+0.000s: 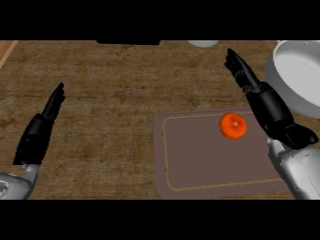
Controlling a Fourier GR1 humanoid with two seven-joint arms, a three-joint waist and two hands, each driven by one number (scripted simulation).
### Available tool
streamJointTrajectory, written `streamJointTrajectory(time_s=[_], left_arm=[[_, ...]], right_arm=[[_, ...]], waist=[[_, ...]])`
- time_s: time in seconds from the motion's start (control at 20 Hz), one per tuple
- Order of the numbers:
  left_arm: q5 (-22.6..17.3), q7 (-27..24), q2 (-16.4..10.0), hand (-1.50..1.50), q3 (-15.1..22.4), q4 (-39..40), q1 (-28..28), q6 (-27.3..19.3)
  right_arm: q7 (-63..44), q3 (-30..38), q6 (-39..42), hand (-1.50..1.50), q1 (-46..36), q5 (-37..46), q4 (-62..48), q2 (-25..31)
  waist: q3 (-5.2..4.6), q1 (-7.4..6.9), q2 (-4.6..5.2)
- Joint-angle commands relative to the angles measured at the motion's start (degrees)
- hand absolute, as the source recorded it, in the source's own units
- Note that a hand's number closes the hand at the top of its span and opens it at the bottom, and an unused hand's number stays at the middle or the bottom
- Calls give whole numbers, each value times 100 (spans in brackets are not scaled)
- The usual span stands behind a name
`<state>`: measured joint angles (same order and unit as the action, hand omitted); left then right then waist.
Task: Pick the squash from the tray and place it in the pot
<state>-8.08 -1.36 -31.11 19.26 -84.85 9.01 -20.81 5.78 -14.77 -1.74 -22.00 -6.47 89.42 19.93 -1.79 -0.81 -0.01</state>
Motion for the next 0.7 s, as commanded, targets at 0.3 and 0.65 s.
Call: streamJointTrajectory(time_s=[0.3, 0.65], left_arm=[[-824, 196, 455, 0, -696, -409, 100, -183], [-1305, 951, 413, 0, -1234, -400, 626, -46]], right_arm=[[646, 808, -38, 150, 380, 1529, -1271, 2141], [3421, 2308, -626, -150, 818, 179, -3145, 686]], waist=[[18, 53, 118], [193, 71, 32]])
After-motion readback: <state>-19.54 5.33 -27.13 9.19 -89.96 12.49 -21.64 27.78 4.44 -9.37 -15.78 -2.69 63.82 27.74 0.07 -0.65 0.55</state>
